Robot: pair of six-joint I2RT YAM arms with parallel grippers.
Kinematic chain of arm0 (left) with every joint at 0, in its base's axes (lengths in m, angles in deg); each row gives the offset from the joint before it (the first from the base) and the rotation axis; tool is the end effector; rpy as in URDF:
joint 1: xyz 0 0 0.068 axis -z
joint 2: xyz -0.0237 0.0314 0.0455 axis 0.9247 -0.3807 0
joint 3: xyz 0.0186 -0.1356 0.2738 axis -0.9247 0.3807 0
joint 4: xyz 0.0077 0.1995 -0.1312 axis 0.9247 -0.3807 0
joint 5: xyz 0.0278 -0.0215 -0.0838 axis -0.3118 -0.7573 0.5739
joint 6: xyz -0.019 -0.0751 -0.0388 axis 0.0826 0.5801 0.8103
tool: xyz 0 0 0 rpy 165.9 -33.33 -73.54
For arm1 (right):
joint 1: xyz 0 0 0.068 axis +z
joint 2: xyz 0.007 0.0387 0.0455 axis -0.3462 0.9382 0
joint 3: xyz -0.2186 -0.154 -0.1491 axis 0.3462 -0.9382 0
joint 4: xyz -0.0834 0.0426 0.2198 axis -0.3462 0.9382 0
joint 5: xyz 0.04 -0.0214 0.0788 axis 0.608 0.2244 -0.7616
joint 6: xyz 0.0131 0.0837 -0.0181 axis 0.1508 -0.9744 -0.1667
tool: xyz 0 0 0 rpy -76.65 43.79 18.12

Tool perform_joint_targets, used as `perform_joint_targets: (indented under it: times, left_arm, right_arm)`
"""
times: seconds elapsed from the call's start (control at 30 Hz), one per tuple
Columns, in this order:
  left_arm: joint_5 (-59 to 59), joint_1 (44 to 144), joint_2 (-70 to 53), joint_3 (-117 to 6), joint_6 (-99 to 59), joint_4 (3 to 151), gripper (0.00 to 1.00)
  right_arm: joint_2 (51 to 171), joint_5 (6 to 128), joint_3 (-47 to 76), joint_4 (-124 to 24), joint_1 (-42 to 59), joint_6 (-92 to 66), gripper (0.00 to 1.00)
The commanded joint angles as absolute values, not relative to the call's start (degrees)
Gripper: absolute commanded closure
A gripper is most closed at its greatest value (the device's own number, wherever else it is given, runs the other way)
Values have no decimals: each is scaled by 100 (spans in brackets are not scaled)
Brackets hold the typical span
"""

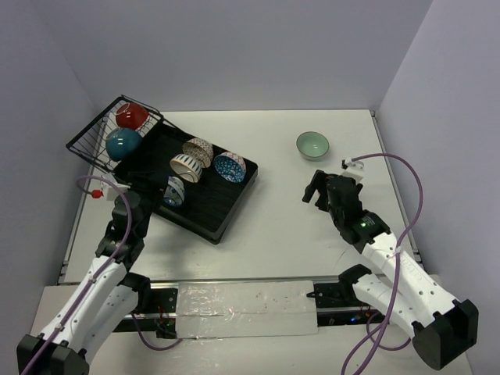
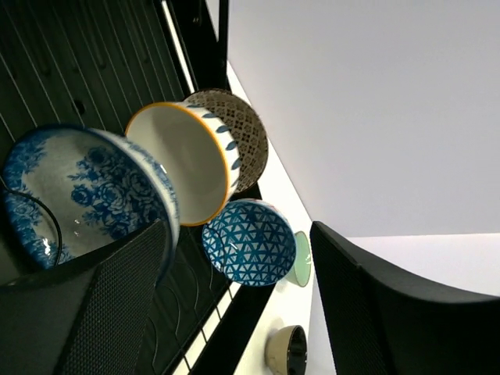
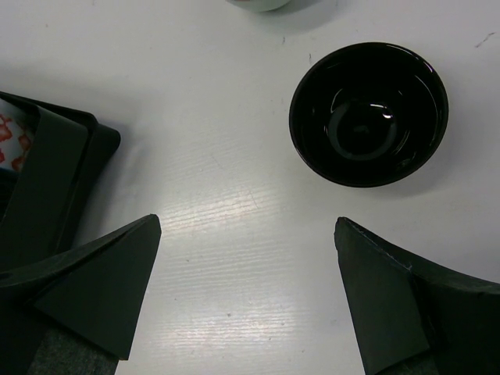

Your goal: Load the bowls into the dish rack

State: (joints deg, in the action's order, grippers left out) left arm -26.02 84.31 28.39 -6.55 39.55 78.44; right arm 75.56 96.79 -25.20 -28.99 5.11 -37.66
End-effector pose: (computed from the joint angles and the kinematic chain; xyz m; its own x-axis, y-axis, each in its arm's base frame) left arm 0.1584 -0.0231 0.2682 -0.0499 -0.9282 -0.3686 -0.1871 0.3713 -0.9095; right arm 0.1593 0.0442 0.2723 -0.4597 0.3219 -0.8277 0.1509 0.9467 0.2844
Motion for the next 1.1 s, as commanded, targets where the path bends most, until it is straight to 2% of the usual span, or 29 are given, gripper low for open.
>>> perform_joint_targets:
  times: [0.0, 0.07, 0.1, 0.2, 0.37, 0.57, 0.7, 0.83, 1.07]
  left_arm:
    - [-2791, 8441, 2910, -1290, 3457, 6956, 20]
    - [-2695, 8450, 2840, -1467, 3176, 6797, 18]
    - [-2607, 8450, 2788, -1651, 2792, 6797, 15]
    - [-1957, 8519, 2428, -2063, 1607, 7165, 14]
    - [-1367, 9046, 1347, -3048, 180, 7184, 11]
    - [-1718, 10451, -261, -4646, -1420, 6956, 2]
    - [-1946, 10892, -1183, -5369, -1817, 6491, 1]
    - [-2026, 11069, -1405, -5546, -2011, 6226, 1]
    - [-2008, 11086, -950, -4828, -2309, 6313, 1]
  right_arm:
    - [7445, 9952, -2252, -2924, 541, -3895, 0]
    - [7436, 10145, -2225, -2828, 506, -3957, 0]
    - [7445, 10190, -2217, -2784, 480, -3983, 0]
    - [7515, 10112, -2260, -2696, 252, -4106, 0]
    - [7656, 10014, -2339, -2538, -214, -4361, 0]
    - [7945, 10058, -2304, -2291, -820, -4520, 1]
    - [8306, 9962, -2260, -2238, -1286, -4660, 3]
    - [8710, 9585, -2260, -2379, -1849, -4941, 7]
    - [9510, 9364, -2191, -2950, -2306, -5222, 17]
